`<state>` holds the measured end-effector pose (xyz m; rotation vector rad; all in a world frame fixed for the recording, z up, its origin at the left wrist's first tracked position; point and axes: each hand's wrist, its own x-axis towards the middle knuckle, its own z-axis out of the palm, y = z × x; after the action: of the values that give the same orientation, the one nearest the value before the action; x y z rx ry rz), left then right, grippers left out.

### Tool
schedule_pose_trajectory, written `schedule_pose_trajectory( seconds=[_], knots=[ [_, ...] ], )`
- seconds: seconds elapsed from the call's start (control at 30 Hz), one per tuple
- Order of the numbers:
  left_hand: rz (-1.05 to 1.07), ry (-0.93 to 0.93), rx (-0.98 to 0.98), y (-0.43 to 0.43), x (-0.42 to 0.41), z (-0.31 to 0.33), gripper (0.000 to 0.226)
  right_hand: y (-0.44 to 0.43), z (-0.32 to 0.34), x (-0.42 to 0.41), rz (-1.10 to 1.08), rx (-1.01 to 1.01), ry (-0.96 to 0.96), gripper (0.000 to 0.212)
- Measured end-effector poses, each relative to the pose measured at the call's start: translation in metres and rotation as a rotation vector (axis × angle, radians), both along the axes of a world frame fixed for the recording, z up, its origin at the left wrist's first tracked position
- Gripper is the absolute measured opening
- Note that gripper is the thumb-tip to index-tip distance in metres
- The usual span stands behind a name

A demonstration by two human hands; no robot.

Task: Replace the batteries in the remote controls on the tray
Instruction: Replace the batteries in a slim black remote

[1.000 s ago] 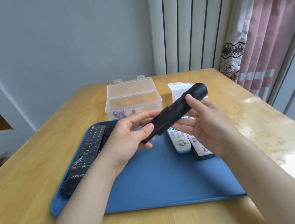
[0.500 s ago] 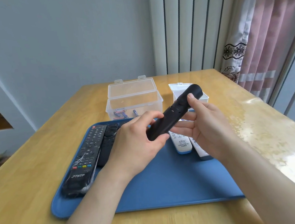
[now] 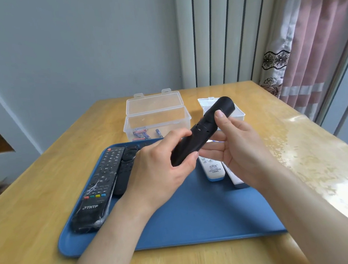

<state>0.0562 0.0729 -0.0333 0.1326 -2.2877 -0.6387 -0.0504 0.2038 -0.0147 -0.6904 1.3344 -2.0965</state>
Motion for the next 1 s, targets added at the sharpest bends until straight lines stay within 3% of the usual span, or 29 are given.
schedule_pose_trajectory(
  seconds=[0.13, 0.3, 0.47, 0.73, 0.9, 1.0],
  knots=[
    [-0.004, 0.016, -0.11, 0.003, 0.001, 0.001, 0.037, -0.002, 0.0, 0.001, -0.035, 0.004, 0.018, 0.037],
    [0.022, 0.099, -0.063, 0.005, 0.001, 0.005, 0.038, -0.006, -0.001, 0.006, -0.056, 0.033, 0.088, 0.039],
    [0.02, 0.04, -0.058, 0.004, -0.001, 0.003, 0.04, -0.004, 0.0, 0.008, -0.046, 0.033, 0.089, 0.042],
    [0.065, -0.068, -0.229, 0.009, -0.002, 0.003, 0.048, -0.006, -0.005, 0.007, -0.093, 0.085, 0.032, 0.04],
    [0.039, -0.114, -0.12, 0.008, -0.002, 0.003, 0.051, -0.006, -0.004, 0.007, -0.129, 0.082, 0.017, 0.039],
    [-0.014, -0.214, -0.226, 0.012, 0.0, 0.004, 0.061, -0.004, -0.001, 0.004, -0.176, 0.059, -0.003, 0.038]
  ],
)
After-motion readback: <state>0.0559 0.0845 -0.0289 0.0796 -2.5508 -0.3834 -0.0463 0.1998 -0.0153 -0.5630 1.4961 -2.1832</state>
